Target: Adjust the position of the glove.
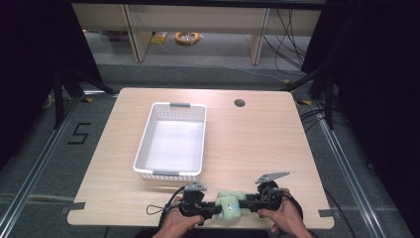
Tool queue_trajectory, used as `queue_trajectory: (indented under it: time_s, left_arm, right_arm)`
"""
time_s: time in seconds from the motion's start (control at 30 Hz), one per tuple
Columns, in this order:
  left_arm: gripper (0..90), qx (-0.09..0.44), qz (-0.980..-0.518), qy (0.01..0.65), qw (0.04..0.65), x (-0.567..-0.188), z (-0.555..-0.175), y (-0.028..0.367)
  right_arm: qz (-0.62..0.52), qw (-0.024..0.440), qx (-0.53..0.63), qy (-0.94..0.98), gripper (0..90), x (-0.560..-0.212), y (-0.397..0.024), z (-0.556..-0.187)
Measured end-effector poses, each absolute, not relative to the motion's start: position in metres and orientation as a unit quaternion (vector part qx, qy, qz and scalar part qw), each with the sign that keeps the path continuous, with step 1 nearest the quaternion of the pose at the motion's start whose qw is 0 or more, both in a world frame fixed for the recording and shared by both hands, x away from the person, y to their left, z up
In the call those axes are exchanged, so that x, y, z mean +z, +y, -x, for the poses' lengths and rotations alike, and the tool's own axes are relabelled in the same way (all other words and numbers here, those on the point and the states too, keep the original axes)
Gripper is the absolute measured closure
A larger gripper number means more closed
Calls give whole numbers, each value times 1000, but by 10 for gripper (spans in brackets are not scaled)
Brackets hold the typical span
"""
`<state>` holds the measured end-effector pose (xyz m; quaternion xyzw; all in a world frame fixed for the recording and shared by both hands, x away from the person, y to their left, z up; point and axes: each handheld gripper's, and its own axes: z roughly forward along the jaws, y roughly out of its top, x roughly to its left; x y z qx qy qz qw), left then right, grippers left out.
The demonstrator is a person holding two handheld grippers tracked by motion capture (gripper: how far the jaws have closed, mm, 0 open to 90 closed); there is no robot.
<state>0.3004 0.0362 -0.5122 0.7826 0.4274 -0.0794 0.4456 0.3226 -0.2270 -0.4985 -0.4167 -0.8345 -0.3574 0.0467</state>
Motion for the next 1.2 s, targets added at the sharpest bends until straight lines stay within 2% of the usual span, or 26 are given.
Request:
queue_trajectory:
  time_s: [0.17, 0.37, 0.6, 1.2]
  left_arm:
    - [782, -82, -780, 427, 451, -514, -301, 36]
    - [804, -81, -782, 419, 455, -512, -303, 37]
    - [808, -79, -785, 405, 461, -503, -306, 47]
    - [803, -85, -793, 398, 453, -499, -315, 56]
  right_arm:
    - [422, 57, -362, -829, 688, -499, -225, -321]
    - [414, 32, -362, -835, 739, -497, -225, -318]
    - [413, 41, -382, -826, 746, -491, -225, -314]
    - [414, 28, -417, -808, 745, -488, -220, -310]
